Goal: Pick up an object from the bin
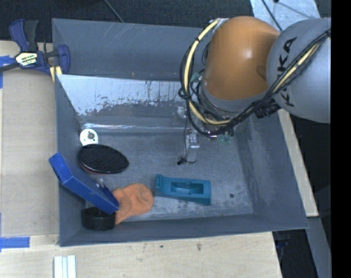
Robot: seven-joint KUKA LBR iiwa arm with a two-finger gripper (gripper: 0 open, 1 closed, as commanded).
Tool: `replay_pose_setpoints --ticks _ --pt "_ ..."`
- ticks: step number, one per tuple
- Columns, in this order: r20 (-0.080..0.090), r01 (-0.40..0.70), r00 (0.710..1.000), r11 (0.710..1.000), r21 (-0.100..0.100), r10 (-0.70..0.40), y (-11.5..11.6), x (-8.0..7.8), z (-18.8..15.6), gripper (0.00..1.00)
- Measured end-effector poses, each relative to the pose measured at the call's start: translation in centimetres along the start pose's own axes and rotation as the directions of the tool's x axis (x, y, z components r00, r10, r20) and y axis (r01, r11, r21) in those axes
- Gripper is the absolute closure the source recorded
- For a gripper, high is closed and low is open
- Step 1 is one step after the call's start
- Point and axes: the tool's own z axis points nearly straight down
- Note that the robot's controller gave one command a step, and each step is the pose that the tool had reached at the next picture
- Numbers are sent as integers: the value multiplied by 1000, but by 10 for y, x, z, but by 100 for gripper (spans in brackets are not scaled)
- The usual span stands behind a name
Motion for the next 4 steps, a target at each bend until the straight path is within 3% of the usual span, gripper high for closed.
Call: replay_pose_setpoints --ticks 1,2,3,4 --pt "8 -2 1000 1000 -1 2 0 -1 -5 0" --pt "11 -3 1000 1000 -1 3 -11 34 69 0" --pt "3 14 1000 1000 0 -14 -20 50 84 0" --pt "3 -83 997 997 0 83 -10 79 83 0"
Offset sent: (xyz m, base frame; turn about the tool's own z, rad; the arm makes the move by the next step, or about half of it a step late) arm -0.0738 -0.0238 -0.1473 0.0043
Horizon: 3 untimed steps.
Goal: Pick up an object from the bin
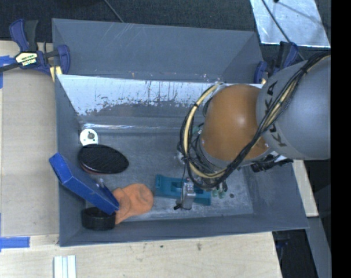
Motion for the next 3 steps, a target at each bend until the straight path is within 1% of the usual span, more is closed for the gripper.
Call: replay_pose_setpoints --ticks 1,2,3 --pt "1 -29 1000 1000 0 29 -7 -6 68 0" --pt "8 -278 961 961 -2 278 -2 5 63 100" --pt "8 -278 961 961 -2 278 -2 5 63 100"
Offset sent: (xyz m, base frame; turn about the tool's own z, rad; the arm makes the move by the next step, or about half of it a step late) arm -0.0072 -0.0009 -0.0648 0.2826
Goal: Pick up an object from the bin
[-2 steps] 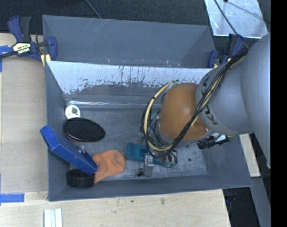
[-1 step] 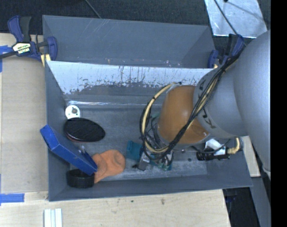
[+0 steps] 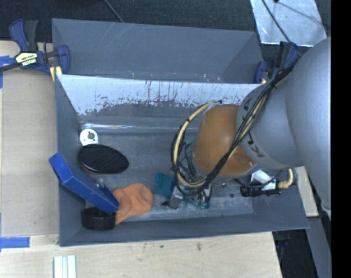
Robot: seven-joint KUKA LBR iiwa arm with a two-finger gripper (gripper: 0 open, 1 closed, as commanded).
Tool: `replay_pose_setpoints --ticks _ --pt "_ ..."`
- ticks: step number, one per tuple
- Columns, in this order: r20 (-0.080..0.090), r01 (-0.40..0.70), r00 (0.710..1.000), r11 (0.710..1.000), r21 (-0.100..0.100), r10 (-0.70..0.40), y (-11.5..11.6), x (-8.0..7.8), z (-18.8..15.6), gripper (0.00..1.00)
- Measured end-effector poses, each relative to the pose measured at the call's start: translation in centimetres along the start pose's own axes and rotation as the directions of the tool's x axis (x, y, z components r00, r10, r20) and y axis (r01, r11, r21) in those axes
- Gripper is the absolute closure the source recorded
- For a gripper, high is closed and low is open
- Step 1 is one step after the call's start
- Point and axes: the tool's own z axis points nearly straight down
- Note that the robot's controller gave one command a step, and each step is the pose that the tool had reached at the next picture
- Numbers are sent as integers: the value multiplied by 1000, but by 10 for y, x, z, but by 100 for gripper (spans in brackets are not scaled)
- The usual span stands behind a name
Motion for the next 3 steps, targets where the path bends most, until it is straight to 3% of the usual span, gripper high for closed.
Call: replay_pose_setpoints --ticks 1,2,3 --pt "-2 0 1000 1000 1 0 -1 1 -4 100" --pt "-15 0 1000 1000 7 0 -2 4 -24 100" --pt "-10 1 1000 1000 4 -1 -2 2 -46 100"
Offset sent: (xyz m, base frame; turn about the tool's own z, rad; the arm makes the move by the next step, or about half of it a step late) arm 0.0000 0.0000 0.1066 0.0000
